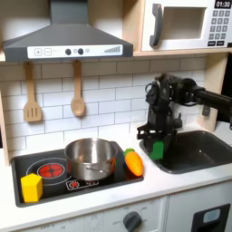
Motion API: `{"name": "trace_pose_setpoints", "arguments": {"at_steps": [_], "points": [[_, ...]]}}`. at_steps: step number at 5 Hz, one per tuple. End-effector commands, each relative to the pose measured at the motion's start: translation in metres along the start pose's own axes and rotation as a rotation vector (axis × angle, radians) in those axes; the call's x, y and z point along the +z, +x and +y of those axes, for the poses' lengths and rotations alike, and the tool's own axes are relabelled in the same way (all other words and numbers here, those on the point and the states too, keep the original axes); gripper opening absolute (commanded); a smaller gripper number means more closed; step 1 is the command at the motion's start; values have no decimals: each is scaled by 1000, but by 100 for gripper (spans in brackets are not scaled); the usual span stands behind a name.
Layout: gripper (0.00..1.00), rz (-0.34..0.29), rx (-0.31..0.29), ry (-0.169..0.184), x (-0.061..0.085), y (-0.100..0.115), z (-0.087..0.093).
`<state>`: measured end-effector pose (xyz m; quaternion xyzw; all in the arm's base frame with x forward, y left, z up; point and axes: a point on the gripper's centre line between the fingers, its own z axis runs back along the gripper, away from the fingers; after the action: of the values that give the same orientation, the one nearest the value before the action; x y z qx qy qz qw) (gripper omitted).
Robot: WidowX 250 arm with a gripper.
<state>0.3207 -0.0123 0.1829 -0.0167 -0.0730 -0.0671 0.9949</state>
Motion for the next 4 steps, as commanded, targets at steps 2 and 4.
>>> {"name": "trace_pose_setpoints", "arguments": {"at_steps": [2,4], "points": [[0,-128,82,62,51,25,22],[0,-204,181,160,74,36,57]]}}
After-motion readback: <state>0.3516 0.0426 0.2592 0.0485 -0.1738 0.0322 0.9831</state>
